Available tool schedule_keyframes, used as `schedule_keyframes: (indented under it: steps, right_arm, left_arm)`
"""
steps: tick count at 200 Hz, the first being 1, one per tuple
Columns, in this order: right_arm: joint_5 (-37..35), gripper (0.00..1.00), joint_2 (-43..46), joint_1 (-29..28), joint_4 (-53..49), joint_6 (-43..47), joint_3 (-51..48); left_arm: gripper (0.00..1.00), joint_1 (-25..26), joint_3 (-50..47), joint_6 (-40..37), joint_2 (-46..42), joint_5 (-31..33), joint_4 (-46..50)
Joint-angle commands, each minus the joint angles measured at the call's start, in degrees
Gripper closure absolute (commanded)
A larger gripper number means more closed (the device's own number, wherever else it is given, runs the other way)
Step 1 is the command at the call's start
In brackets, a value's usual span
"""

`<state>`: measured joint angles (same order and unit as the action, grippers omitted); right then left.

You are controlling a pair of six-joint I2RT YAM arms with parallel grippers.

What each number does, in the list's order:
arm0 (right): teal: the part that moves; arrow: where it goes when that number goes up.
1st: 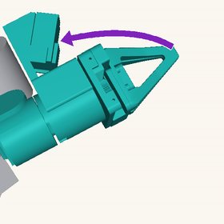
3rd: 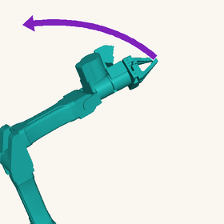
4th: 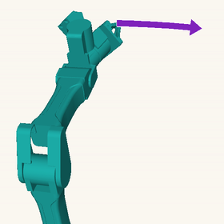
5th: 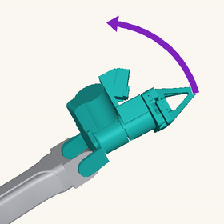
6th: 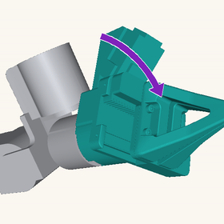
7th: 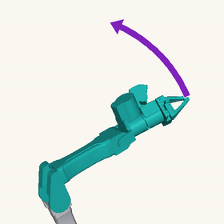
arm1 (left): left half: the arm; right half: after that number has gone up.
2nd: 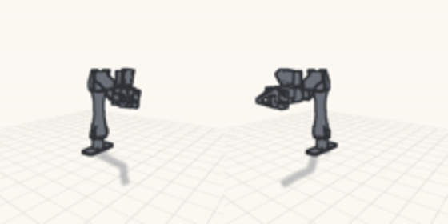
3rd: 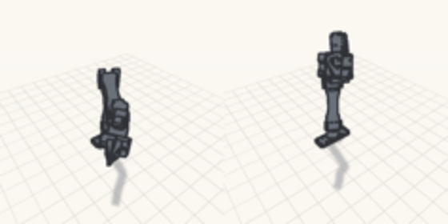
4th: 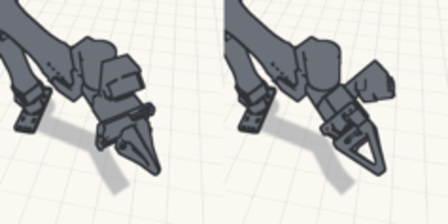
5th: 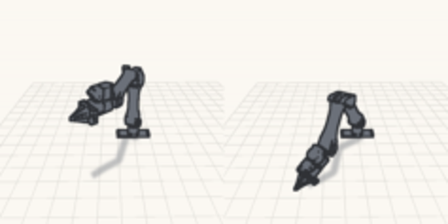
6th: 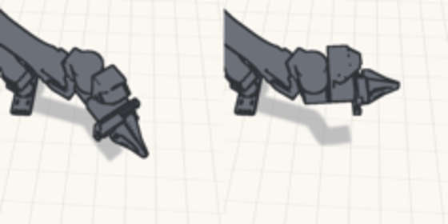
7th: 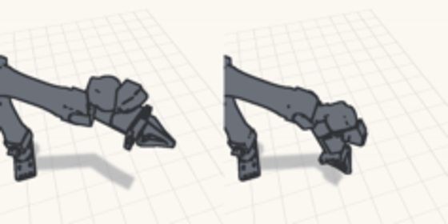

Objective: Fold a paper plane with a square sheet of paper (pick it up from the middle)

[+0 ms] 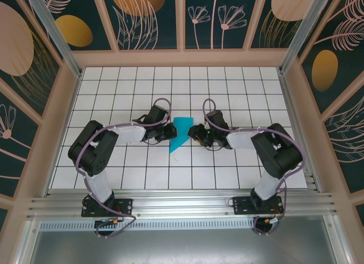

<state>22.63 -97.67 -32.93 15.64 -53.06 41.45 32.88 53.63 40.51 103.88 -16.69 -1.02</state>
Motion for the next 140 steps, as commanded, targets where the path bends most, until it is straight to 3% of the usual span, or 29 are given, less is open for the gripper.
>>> schedule_keyframes:
  steps: [1,68,140]
  right_arm:
    - [1.6,0.54,-0.4,0.3,4.3,-1.2,-0.2]
    - [5.9,0.55,-4.8,0.0,10.2,-1.9,1.5]
    - [5.9,0.60,-4.3,-0.5,9.9,3.8,1.8]
  left_arm:
    - [0.85,-0.4,0.2,0.1,-1.0,2.0,0.4]
    - [0.86,-0.3,0.9,-0.5,0.2,2.6,1.1]
    - [0.87,-0.4,1.5,-0.8,1.4,2.9,1.5]
